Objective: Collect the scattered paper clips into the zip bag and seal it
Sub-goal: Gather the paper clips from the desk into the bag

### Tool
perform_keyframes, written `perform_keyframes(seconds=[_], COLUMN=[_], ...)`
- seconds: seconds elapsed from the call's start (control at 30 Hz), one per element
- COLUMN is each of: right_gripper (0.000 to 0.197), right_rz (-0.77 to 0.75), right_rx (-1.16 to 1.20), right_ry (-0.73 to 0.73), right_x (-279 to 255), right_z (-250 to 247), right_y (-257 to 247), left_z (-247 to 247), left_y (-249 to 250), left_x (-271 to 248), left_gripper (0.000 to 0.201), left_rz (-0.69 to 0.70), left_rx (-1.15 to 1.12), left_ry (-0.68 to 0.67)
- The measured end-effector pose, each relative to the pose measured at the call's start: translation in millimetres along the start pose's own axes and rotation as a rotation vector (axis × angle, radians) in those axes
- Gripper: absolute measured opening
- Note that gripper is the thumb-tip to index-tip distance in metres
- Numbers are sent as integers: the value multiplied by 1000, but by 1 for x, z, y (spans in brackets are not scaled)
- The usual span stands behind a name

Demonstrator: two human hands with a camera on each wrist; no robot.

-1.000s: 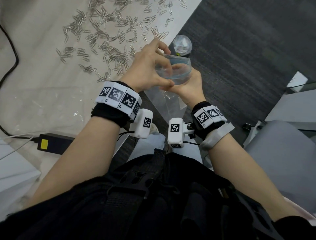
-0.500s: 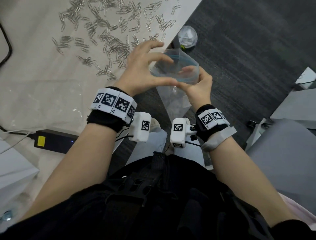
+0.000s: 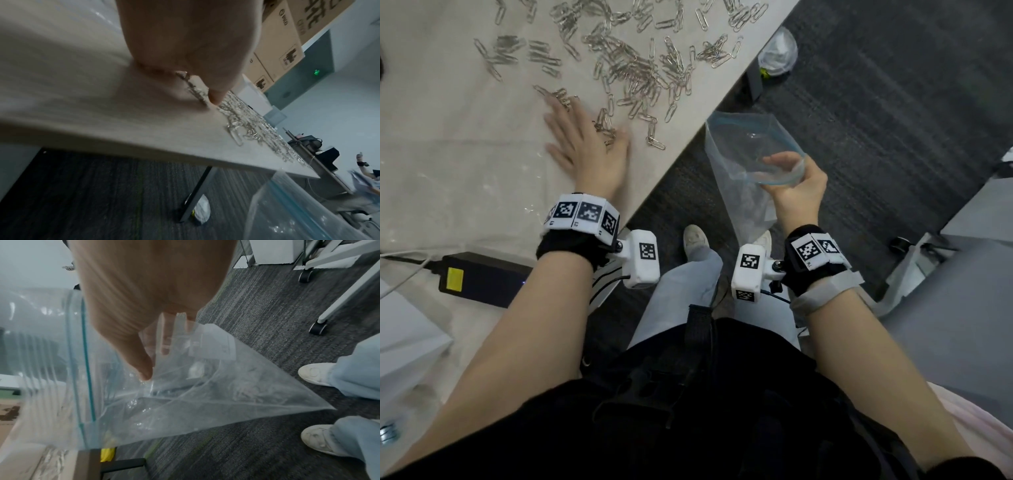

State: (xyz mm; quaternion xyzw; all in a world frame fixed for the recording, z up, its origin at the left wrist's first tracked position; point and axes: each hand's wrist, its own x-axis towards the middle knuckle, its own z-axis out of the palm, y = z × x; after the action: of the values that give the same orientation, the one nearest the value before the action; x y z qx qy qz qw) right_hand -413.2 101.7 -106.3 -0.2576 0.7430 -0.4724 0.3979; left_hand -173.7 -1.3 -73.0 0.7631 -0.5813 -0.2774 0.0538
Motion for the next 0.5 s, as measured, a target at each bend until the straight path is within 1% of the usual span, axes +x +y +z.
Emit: perform_keyframes(seconds=[0.13,0.23,0.3,0.33,0.37,0.4,0.47,0.5], right_gripper=[37,38,38,38,37,36,33,32], right_rz=[8,24,32,36,38,36,33,35], right_rx=[-28,-76,-114,-129,-144,-158,-191,-204], right_ry=[-10,-19,-21,-19,-16,-17,-29,-35], right_x=[-4,-2,-2,-2,-2,-2,-1,0], right_z=[7,15,20,22,23,25,28,29], right_y=[10,14,16,17,17,16,14,12], left_z=[7,6,0,-4,-9,-14,-24,-27], left_y=[-5,-6,-6,-5,-5,-3,-2,-2], left_x=[-3,-7,-9,-9,-8,-7,-4,-2], left_gripper=[82,77,71,72,76,85,107,115], left_rz=[112,217,274,277,257,228,193,196], left_rx=[61,34,6,3,14,37,96,117], left_ry=[-14,-24,26,60,76,64,-11,-55])
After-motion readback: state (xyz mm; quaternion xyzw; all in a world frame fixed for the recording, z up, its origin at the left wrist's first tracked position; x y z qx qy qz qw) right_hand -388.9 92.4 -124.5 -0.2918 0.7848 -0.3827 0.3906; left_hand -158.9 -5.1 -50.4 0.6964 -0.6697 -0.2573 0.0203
